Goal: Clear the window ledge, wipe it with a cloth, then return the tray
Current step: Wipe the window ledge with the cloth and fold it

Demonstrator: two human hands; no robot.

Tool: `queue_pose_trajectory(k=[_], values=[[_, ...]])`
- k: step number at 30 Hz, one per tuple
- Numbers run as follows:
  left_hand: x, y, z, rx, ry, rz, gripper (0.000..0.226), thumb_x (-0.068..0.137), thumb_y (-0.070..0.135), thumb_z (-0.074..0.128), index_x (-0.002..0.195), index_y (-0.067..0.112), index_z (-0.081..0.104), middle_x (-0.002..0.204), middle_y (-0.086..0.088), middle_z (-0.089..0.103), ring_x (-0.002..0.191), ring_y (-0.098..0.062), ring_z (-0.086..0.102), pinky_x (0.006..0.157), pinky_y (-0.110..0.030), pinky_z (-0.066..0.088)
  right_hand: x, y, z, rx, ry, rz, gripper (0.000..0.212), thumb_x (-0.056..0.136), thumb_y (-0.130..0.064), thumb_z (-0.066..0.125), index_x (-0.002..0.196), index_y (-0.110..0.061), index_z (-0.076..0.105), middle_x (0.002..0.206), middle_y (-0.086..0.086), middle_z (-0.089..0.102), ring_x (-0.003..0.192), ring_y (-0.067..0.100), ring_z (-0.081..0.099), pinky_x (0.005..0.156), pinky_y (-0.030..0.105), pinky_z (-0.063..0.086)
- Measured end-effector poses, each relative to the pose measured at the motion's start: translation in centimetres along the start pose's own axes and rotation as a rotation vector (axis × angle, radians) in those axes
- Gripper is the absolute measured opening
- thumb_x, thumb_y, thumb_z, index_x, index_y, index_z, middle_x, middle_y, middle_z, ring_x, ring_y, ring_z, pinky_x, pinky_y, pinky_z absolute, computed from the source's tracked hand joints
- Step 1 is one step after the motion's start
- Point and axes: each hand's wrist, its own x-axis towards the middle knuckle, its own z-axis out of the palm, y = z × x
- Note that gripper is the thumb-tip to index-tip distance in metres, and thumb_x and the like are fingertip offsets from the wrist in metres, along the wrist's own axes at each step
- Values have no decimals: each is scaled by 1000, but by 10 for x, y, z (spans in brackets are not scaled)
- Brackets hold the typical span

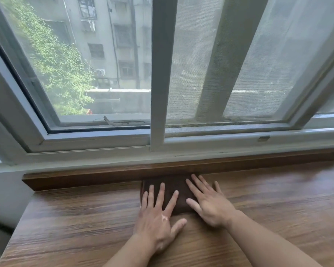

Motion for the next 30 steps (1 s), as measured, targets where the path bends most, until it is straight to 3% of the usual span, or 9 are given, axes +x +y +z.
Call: queue_pose_trajectory(k=[3, 5, 8, 11, 14, 16, 23, 26, 30], values=[[0, 4, 4, -6, 1, -47, 77, 91, 81, 24, 152, 37, 41, 159, -22, 34, 142, -53, 36, 112, -55, 18, 5, 7, 0, -8, 4, -53, 92, 77, -81, -7, 159, -40, -7, 167, -14, -15, 152, 7, -18, 123, 52, -7], [2, 4, 6, 9, -1, -44, 78, 91, 81, 27, 148, 34, 49, 152, -22, 46, 136, -52, 46, 108, -56, 23, 5, 8, 1, -10, 12, -61, 90, 78, -79, -6, 159, -39, -7, 167, -13, -15, 152, 8, -18, 123, 52, -7], [3, 2, 8, 30, -3, -30, 78, 90, 82, 29, 148, 33, 49, 151, -21, 48, 135, -51, 47, 108, -55, 22, 3, 7, 0, 1, 18, -60, 90, 79, -78, -4, 159, -38, -5, 168, -12, -14, 153, 9, -16, 123, 53, -7], [3, 2, 8, 28, -37, -30, 80, 89, 85, 26, 151, 37, 43, 155, -21, 42, 139, -50, 41, 113, -52, 12, -1, 5, -2, 16, 19, -61, 92, 78, -81, -3, 159, -38, -4, 168, -11, -12, 154, 11, -14, 123, 53, -5], [4, 1, -1, 5, -40, -22, 92, 76, 93, 1, 157, 49, -1, 165, -12, -14, 152, -42, -11, 121, -46, -12, -10, 11, -3, 56, 18, -86, 96, 77, -88, 5, 160, -39, -3, 168, -9, -12, 155, 14, -11, 124, 52, 1], [2, 2, -7, -6, -98, -33, 96, 68, 92, -7, 154, 50, -18, 159, -7, -32, 151, -39, -24, 123, -49, -13, -23, 18, -3, 66, 24, -107, 97, 79, -90, 11, 160, -39, -1, 169, -7, -10, 155, 15, -8, 124, 51, 7], [-7, 61, -35, -39, 7, 12, 98, 67, 95, -12, 153, 49, -19, 160, 1, -30, 155, -31, -18, 125, -53, 0, -112, 64, -16, 165, 215, -45, 98, 79, -90, 11, 161, -36, 2, 169, -7, -7, 155, 14, -7, 126, 45, 6], [-1, 115, -51, -4, 26, 105, 99, 70, 94, -11, 156, 45, -14, 167, 0, -20, 155, -26, -17, 125, -51, 1, -164, 114, -23, 202, 305, 48, 101, 79, -92, 12, 161, -33, 8, 170, -2, 2, 155, 18, 3, 125, 42, 14], [18, 210, -59, -32, 70, 201, 94, 78, 90, 2, 159, 42, -4, 170, -1, -7, 157, -22, -9, 126, -48, 4, -234, 191, -29, 272, 398, 206, 101, 78, -92, 13, 160, -33, 11, 169, -2, 6, 155, 19, 8, 125, 39, 13]])
